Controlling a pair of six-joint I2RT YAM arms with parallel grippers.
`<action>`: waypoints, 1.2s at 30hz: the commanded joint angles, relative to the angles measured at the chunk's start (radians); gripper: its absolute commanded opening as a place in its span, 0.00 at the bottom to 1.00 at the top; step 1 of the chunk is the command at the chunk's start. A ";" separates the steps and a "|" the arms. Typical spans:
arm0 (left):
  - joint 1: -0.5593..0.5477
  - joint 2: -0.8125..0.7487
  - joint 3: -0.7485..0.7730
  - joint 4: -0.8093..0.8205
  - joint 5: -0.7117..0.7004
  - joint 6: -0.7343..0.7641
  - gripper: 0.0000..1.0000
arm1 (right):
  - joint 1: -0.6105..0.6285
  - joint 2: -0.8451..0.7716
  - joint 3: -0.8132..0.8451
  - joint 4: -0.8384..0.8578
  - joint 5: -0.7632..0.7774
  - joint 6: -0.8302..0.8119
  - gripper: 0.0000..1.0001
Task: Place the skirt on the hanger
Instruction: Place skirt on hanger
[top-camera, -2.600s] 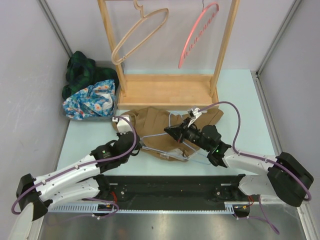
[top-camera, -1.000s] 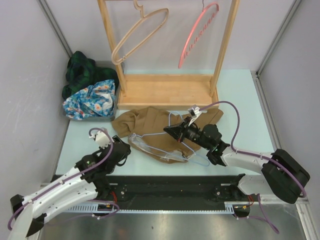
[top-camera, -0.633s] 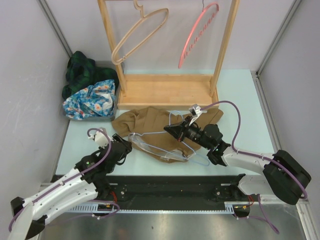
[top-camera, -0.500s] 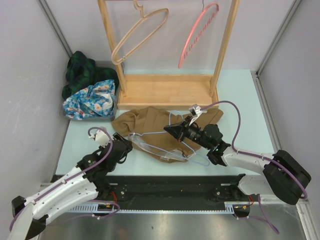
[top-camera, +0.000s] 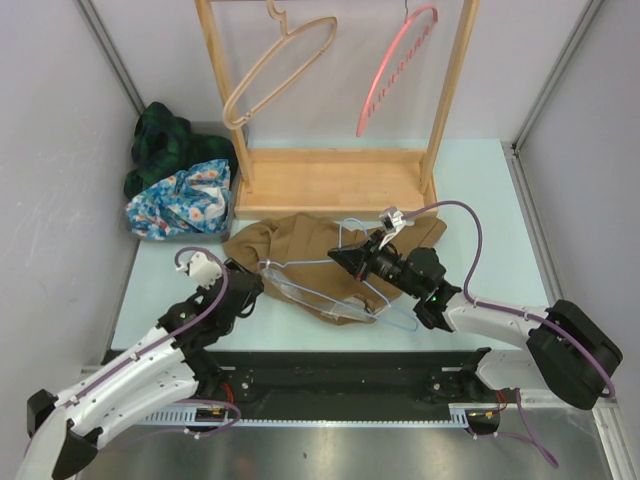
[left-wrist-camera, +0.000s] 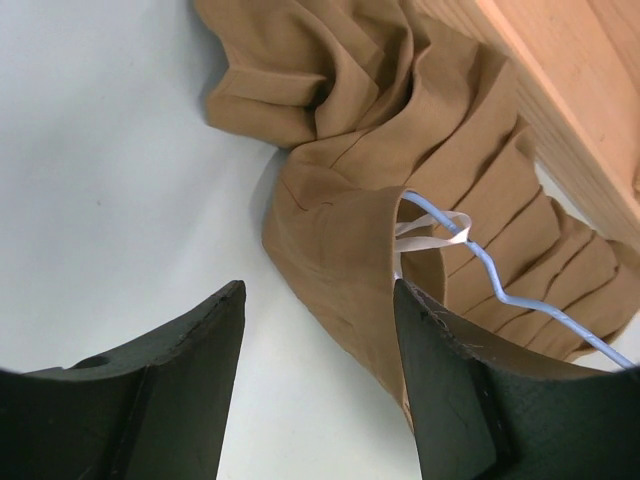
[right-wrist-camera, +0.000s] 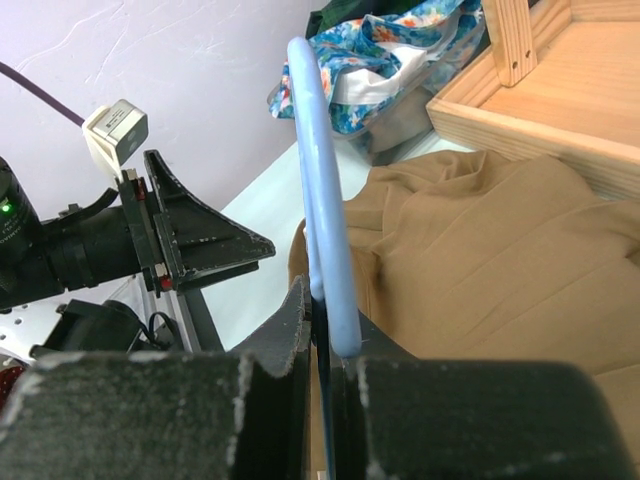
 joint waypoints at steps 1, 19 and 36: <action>0.013 -0.048 0.026 0.048 -0.016 0.027 0.66 | -0.004 -0.027 0.058 0.098 0.029 -0.004 0.00; 0.077 0.034 -0.070 0.294 0.140 0.145 0.48 | -0.003 -0.030 0.074 0.052 0.000 -0.006 0.00; 0.097 0.046 -0.098 0.324 0.178 0.162 0.41 | 0.001 -0.009 0.080 0.055 -0.006 -0.004 0.00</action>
